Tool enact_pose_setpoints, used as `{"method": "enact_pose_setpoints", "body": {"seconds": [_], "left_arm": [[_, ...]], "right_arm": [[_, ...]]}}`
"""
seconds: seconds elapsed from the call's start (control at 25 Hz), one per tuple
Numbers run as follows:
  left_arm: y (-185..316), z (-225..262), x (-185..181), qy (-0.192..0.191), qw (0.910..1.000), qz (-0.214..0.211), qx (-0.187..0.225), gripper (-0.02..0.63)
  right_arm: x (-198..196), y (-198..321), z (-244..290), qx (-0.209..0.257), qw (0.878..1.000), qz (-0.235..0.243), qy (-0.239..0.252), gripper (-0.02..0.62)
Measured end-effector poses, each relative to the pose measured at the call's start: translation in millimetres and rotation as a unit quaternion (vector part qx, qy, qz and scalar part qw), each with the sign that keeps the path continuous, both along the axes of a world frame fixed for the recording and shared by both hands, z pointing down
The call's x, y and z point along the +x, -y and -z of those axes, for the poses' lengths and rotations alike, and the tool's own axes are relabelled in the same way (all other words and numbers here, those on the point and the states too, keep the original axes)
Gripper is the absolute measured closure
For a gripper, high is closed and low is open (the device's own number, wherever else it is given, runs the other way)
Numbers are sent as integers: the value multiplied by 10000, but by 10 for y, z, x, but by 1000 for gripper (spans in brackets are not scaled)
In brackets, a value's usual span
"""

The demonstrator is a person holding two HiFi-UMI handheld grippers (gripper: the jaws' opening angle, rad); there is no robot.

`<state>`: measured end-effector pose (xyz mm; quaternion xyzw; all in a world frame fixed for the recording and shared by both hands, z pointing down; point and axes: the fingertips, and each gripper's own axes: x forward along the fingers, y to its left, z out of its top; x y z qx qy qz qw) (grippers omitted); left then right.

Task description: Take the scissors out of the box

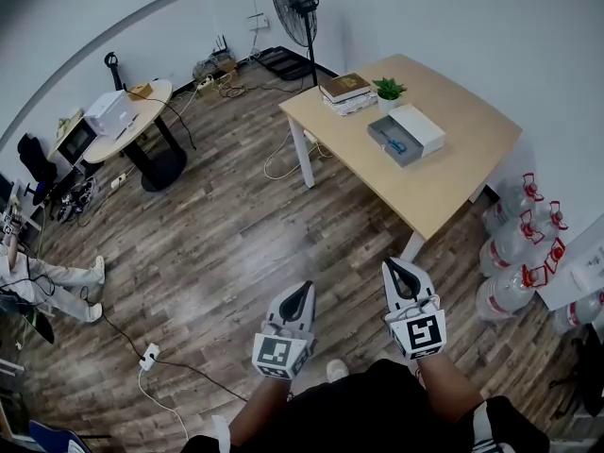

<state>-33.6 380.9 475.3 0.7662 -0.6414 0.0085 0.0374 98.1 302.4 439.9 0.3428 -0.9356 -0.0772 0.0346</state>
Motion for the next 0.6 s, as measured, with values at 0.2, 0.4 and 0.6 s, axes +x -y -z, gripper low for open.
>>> {"method": "enact_pose_setpoints", "body": {"seconds": [0.2, 0.4, 0.6], "left_arm": [[85, -21, -123, -30, 9999, -86, 45, 606], [347, -82, -256, -28, 10000, -69, -52, 606], [829, -107, -381, 49, 9999, -48, -88, 606]], "right_arm": [[-65, 101, -1, 5, 10000, -66, -49, 601], [-225, 351, -34, 79, 9997, 96, -202, 601], [-301, 872, -88, 34, 9999, 47, -135, 601]]}}
